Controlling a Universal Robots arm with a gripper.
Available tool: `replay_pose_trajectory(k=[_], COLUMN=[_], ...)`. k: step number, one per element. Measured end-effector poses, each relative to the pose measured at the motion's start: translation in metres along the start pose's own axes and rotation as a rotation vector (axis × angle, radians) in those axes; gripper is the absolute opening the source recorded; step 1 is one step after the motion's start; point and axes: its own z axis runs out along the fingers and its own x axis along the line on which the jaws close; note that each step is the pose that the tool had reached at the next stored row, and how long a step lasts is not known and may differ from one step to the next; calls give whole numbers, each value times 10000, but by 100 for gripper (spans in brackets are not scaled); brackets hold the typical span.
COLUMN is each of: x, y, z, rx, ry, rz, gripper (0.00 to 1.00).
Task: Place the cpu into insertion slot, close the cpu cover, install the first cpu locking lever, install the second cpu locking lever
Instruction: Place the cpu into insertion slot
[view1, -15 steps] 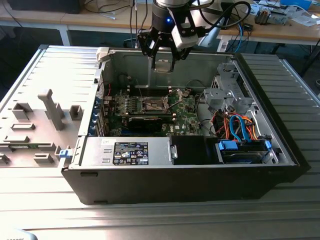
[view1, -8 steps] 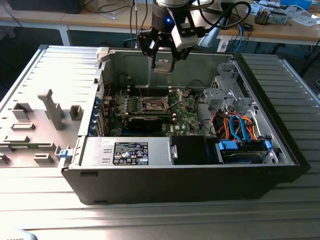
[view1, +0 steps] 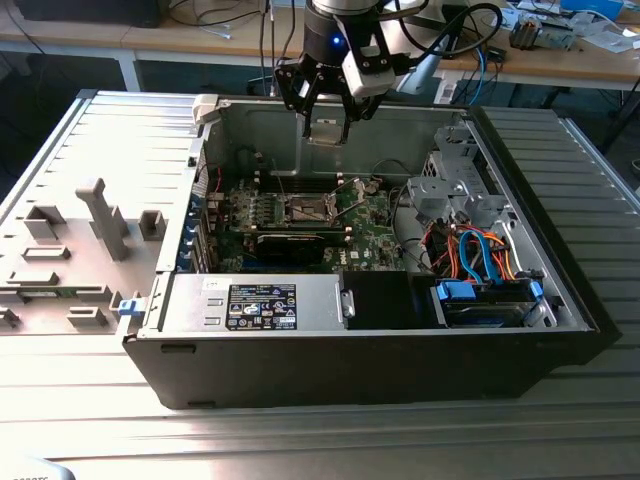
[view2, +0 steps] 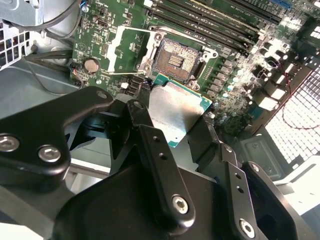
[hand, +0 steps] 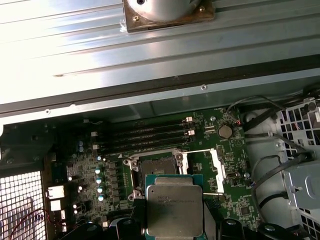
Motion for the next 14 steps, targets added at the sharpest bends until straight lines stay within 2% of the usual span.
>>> replay_pose_trajectory(k=[14], x=[0], y=[0], z=[0], rx=[-3], ry=[-14], rz=[165], gripper=[54])
